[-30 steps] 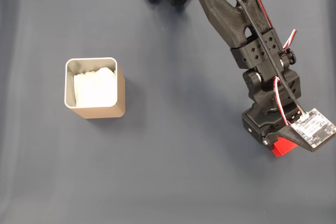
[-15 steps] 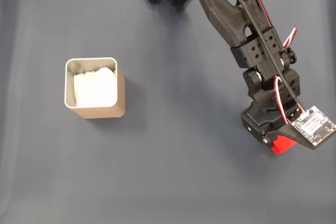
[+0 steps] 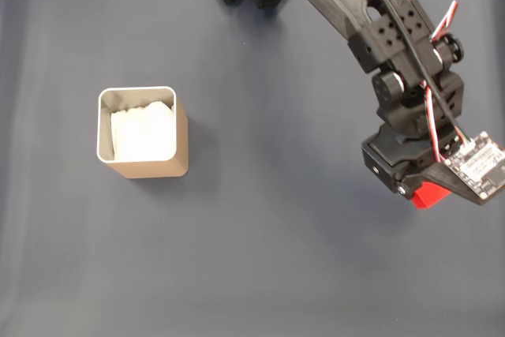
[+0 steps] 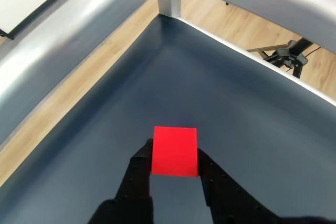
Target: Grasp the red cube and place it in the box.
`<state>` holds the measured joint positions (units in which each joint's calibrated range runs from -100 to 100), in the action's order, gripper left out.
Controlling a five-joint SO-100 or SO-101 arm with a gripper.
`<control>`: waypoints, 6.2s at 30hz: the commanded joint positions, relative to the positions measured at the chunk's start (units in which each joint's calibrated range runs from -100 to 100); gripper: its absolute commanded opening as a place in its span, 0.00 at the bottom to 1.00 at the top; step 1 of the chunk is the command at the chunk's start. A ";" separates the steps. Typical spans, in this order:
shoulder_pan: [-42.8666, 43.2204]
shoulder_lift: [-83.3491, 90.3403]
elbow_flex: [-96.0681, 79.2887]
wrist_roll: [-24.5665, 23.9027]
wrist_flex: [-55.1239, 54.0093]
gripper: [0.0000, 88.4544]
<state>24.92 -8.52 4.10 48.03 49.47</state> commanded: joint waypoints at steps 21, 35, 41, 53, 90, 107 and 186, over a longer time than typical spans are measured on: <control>-11.46 21.97 -0.91 -2.74 20.49 0.02; -20.90 31.67 -9.11 -1.17 22.95 0.02; -25.09 34.43 -12.58 -0.34 22.95 0.02; -33.33 38.07 -17.32 1.61 22.21 0.01; -51.72 44.21 -30.53 0.34 6.62 0.01; -52.21 47.85 -34.27 -2.25 1.12 0.00; -48.52 55.46 -41.75 -3.32 -7.66 0.00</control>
<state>-25.89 44.36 -38.16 44.32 42.97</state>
